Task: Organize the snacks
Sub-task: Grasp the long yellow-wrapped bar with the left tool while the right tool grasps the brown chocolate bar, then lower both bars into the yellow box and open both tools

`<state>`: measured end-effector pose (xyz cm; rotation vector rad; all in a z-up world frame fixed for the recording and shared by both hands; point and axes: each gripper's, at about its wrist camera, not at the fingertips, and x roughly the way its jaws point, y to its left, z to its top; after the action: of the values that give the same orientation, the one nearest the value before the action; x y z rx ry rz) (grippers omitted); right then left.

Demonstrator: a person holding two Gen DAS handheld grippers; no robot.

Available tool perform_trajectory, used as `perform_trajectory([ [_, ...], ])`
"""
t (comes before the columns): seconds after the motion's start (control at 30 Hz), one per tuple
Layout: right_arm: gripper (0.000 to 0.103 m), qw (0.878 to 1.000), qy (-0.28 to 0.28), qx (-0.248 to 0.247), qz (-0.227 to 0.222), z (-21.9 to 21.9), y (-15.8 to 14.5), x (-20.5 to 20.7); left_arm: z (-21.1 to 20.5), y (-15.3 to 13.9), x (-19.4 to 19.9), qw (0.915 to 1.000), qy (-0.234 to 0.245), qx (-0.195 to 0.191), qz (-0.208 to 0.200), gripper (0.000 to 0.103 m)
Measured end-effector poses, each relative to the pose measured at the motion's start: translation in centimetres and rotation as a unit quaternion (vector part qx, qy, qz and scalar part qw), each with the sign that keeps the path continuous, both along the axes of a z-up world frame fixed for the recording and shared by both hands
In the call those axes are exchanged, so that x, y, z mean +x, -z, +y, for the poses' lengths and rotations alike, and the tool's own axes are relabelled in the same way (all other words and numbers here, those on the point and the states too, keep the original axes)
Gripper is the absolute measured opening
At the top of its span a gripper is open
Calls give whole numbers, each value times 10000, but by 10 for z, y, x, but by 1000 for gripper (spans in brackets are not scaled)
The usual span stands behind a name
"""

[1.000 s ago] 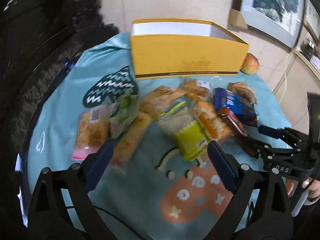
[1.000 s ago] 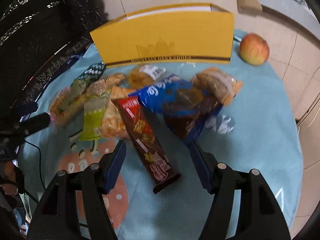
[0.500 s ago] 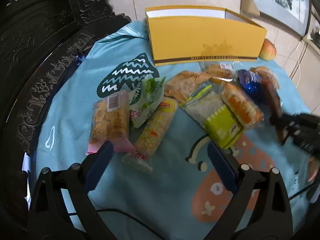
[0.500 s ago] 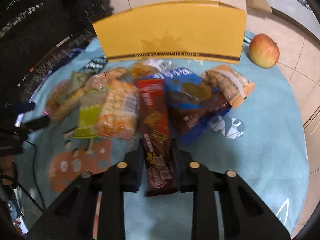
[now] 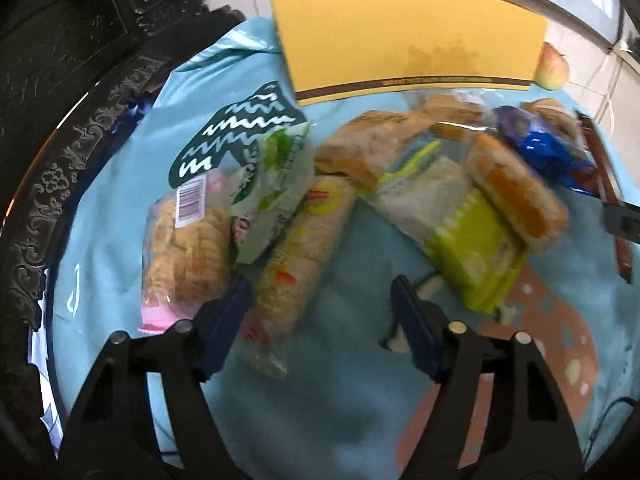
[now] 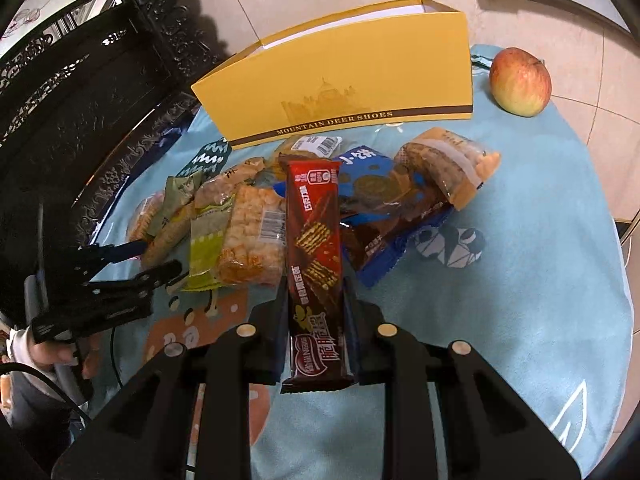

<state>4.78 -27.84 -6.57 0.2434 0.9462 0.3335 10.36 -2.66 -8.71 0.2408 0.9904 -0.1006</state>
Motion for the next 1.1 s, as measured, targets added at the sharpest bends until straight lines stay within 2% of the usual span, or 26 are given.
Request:
perform_trajectory([
  [0.07,24,10000,-21,6,-4,0,0,-1,5,3,8,9999,-115,-72,66,57],
  [0.1,24,10000,-40,10,11,0,1,-1,9,3,11,9996,-182,-190,101,39],
  [0.13,25,10000,-40,18,23,1,1,-1,10,2,13,9993,-193,-272,161,34],
  [0.23,24,10000,-25,4,59,0,3,0,4,1,13,9995,-98,-147,262,29],
  [0.4,24,10000,-39,83,-16,-1,-2,-3,13,-6,3,9977,-150,-525,398,28],
  [0.8,24,9999,-91,-32,-100,5,-6,-7,12,-32,-28,9973,-64,-726,133,28],
  [1.1,24,9988,-40,285,-407,-2,-29,-15,12,-79,-46,9941,104,-1001,-407,28],
])
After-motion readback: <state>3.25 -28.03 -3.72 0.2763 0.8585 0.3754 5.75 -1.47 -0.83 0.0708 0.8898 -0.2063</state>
